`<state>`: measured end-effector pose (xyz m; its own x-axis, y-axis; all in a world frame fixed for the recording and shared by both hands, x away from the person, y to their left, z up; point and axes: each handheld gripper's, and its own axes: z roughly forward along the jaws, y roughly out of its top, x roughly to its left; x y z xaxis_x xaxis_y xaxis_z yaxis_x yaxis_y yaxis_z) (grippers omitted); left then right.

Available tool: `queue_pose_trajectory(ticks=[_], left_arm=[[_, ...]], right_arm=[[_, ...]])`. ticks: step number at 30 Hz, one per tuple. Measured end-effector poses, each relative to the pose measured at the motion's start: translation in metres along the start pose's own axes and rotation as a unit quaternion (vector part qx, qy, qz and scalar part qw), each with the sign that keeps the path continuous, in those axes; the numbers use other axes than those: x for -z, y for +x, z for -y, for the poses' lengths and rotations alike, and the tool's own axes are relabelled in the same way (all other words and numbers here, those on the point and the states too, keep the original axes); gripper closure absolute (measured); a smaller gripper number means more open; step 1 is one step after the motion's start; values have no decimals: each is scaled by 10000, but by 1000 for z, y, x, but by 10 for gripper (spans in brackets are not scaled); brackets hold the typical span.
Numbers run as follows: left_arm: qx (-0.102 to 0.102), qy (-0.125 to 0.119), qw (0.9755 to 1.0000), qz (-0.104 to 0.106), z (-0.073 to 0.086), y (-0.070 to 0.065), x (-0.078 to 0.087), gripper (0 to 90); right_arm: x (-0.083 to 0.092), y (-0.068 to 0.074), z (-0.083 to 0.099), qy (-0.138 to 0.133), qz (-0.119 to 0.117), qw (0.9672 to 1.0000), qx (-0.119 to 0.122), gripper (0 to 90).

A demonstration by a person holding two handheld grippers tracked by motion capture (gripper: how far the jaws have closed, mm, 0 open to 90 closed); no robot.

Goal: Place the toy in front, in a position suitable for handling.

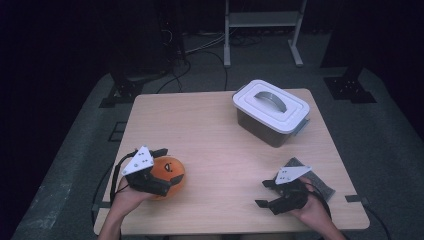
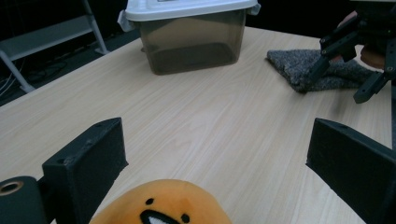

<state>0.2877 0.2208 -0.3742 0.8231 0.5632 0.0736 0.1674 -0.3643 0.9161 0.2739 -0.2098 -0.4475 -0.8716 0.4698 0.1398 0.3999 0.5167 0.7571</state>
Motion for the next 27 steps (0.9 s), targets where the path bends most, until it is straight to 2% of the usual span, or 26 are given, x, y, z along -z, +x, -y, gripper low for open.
queue_pose_trajectory(ticks=[7,12,17,25,27], left_arm=[[54,69,9999,-100,12,14,10,26],[140,209,9996,-154,22,24,12,26],[161,378,9991,-48,33,30,13,42],[472,524,9974,-114,49,43,12,64],[502,548,9972,-68,52,44,13,115]], right_arm=[[0,1,0,25,22,10000,24,256],[0,2,0,10,45,10000,58,256],[2,2,0,0,49,10000,52,256],[2,1,0,-1,30,10000,77,256],[2,1,0,-5,18,10000,73,256]])
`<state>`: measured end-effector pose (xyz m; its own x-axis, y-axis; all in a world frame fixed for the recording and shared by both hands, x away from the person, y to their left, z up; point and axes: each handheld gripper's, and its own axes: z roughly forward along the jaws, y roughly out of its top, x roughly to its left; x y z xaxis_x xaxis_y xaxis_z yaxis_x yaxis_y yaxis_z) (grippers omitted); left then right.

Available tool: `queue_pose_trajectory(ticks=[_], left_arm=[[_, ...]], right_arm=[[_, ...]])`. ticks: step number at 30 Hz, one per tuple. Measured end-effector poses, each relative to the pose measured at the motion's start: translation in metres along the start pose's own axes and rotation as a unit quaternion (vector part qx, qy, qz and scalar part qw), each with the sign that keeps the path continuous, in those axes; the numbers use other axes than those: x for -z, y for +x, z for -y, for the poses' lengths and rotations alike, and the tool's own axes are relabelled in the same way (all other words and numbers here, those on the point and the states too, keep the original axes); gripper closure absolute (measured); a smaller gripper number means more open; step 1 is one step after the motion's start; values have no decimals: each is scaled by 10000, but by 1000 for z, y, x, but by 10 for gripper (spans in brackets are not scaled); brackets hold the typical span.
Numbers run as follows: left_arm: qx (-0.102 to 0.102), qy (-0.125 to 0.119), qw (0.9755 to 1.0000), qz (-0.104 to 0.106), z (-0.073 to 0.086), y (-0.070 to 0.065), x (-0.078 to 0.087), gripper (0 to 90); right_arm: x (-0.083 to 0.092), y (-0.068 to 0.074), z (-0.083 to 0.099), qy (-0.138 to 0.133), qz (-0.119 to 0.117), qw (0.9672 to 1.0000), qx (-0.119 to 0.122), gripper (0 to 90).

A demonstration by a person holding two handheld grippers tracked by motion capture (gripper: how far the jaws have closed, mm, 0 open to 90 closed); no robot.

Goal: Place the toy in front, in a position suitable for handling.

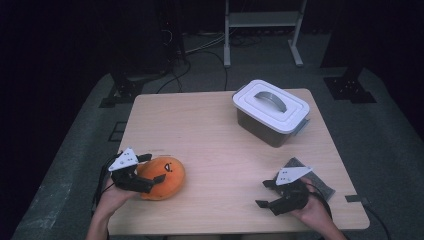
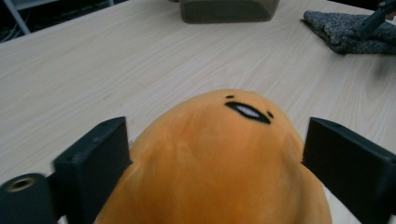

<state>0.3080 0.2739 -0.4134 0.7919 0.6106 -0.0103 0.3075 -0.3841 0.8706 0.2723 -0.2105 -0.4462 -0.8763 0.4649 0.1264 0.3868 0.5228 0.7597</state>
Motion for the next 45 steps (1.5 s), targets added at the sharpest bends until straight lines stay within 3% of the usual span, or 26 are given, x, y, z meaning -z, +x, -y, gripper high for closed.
queue_pose_trajectory(ticks=[3,8,13,16,24,29,33,40,45], left_arm=[[157,96,9998,30,5,3,0,147],[212,264,9994,-32,10,6,-2,239],[448,236,9987,73,16,12,-4,304],[423,274,9986,132,18,12,-7,376],[198,312,9993,3,18,10,-9,521],[-12,284,9995,-159,15,5,-9,557],[-45,292,9992,-262,10,0,-8,595],[-214,234,9991,-275,3,-7,-6,622],[-195,125,9995,-229,-1,-8,-5,640]], right_arm=[[-1,0,0,33,-40,10000,2,256],[-1,2,-1,28,-38,10000,42,260],[0,2,-1,17,-23,10000,35,261],[0,2,0,13,-21,10000,25,260],[2,2,0,37,-48,10000,20,282],[3,2,0,29,-48,10000,35,284],[6,2,0,33,-43,10000,59,289],[12,-1,3,-76,-28,10000,-37,289],[13,-1,2,-116,-47,9999,-43,294]])
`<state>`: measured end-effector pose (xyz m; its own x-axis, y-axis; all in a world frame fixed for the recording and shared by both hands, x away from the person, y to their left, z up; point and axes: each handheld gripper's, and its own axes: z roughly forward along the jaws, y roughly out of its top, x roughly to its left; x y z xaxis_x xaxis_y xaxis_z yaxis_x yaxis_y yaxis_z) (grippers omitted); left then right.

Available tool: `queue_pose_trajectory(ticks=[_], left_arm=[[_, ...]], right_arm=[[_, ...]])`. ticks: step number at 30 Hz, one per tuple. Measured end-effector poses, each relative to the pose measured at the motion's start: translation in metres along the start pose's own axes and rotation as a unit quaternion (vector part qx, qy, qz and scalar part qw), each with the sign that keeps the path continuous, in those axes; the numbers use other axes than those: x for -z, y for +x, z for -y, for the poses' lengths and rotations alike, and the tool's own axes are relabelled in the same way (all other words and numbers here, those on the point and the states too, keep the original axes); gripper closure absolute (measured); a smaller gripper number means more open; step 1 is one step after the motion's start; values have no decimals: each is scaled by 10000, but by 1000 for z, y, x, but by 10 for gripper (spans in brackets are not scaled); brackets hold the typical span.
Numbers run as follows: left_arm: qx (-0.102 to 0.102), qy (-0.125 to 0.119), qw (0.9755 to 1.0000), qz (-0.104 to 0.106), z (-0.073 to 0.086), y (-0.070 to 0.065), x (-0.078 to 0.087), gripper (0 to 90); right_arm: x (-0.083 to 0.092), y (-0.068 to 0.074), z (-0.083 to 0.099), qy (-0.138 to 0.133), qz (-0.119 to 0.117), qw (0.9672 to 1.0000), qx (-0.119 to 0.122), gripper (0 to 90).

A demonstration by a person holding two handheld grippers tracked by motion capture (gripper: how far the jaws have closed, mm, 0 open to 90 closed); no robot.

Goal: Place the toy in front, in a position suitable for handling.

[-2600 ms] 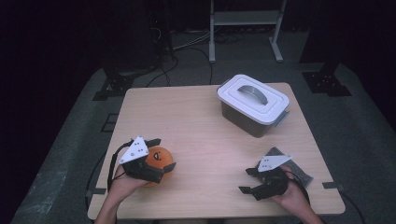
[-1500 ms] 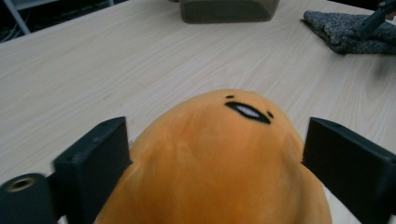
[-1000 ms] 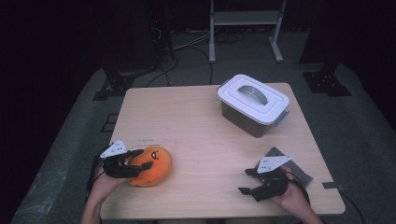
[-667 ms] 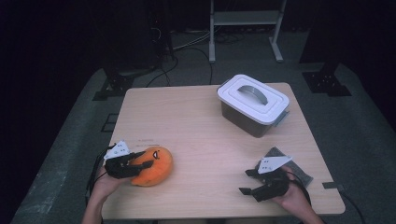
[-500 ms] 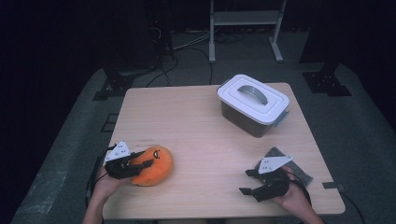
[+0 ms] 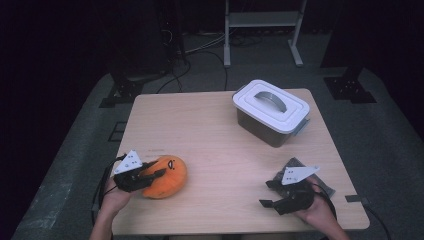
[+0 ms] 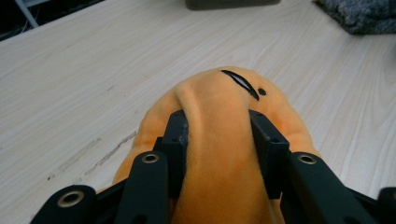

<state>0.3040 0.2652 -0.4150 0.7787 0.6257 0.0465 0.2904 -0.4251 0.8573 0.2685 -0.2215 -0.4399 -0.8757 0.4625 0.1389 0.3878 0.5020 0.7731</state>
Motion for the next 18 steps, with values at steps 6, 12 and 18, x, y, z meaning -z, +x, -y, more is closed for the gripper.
queue_pose_trajectory(ticks=[6,12,18], left_arm=[[62,-153,9998,83,-6,-2,2,643],[18,-365,9989,284,-20,-11,1,642],[-171,-420,9977,505,-37,-23,-11,642]], right_arm=[[1,-2,1,-3,18,10000,-36,294],[2,-3,1,35,78,10000,-25,294],[8,-7,1,-54,142,9999,-74,294]])
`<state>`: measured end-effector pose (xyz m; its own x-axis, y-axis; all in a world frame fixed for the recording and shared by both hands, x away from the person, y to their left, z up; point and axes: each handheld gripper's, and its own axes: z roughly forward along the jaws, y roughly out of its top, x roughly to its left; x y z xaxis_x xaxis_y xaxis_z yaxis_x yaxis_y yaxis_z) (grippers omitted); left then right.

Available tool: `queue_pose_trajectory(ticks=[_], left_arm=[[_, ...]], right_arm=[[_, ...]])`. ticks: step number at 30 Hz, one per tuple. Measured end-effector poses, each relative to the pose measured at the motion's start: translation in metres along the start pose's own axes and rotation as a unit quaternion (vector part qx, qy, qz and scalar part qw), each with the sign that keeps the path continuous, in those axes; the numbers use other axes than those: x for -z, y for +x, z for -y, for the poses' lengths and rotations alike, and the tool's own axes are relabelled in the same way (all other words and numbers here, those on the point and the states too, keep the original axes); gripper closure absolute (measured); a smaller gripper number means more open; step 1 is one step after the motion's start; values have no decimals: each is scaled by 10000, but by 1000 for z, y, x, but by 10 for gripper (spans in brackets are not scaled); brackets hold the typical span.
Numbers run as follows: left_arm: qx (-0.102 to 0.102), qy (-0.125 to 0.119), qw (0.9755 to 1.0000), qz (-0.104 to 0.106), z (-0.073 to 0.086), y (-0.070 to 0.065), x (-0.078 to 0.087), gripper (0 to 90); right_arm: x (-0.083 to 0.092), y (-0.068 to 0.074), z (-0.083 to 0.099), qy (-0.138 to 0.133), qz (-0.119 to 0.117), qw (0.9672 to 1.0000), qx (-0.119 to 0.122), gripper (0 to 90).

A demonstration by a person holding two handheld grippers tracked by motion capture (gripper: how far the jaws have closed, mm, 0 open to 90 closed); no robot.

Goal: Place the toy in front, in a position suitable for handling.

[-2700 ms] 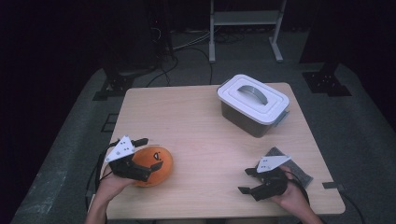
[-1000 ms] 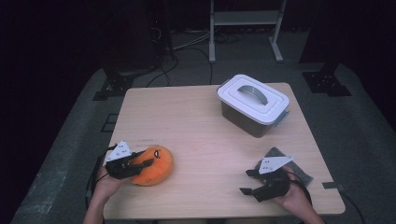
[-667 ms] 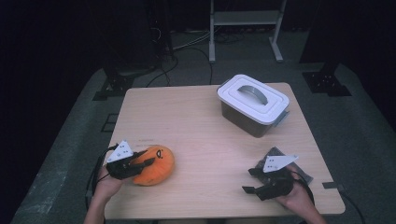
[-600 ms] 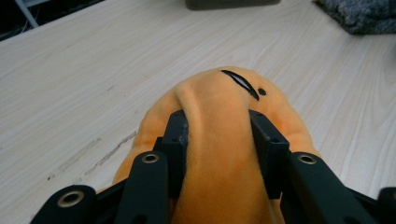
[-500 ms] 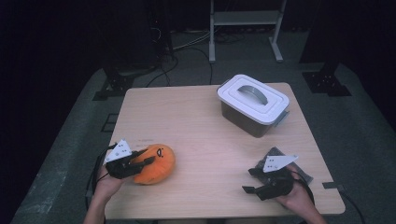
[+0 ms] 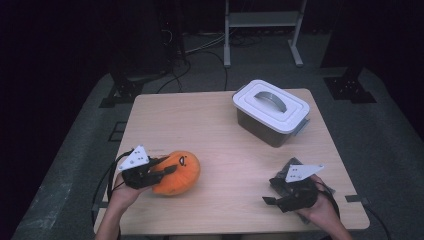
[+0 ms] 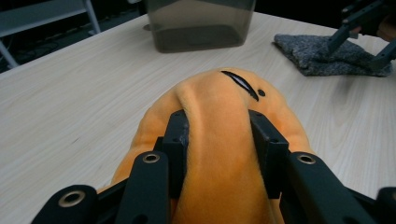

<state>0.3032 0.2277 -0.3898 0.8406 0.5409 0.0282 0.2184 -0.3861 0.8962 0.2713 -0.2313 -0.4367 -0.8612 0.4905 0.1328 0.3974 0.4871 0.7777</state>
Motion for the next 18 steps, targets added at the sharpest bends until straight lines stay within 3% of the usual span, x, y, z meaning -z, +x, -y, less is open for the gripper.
queue_pose_trajectory(ticks=[10,18], left_arm=[[-180,-97,9981,588,-31,-16,-45,641],[-367,-20,9958,843,-48,-32,-78,641]], right_arm=[[12,-6,4,14,156,9998,-91,294],[21,-9,7,7,245,9996,-107,294]])
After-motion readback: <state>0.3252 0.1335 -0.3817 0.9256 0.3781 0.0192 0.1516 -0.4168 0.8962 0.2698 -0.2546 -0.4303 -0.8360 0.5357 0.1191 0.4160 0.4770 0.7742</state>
